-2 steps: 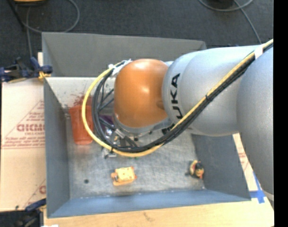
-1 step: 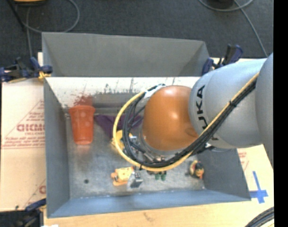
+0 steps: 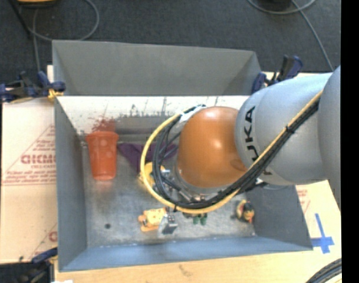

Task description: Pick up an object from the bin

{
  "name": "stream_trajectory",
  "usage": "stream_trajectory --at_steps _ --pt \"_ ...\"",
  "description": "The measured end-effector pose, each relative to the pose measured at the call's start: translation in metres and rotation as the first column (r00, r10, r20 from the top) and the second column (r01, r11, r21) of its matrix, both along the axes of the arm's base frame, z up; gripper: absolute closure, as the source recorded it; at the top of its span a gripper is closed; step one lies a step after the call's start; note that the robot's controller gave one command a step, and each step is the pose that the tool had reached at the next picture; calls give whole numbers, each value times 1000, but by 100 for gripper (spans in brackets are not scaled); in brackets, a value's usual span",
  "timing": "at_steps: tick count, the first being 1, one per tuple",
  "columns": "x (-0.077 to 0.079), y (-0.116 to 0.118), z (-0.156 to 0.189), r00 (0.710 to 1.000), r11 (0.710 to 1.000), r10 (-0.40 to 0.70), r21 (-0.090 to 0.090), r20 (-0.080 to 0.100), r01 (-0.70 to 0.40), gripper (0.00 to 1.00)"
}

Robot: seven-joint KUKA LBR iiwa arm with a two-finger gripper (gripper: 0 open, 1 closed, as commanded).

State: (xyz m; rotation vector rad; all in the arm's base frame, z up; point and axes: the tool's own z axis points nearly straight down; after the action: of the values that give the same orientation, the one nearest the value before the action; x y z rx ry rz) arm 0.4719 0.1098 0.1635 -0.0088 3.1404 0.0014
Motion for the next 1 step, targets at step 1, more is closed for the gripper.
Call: stream_trajectory --at_steps 1 --pt "16 10 -86 1000 1000 2 1 -1 -2 100"
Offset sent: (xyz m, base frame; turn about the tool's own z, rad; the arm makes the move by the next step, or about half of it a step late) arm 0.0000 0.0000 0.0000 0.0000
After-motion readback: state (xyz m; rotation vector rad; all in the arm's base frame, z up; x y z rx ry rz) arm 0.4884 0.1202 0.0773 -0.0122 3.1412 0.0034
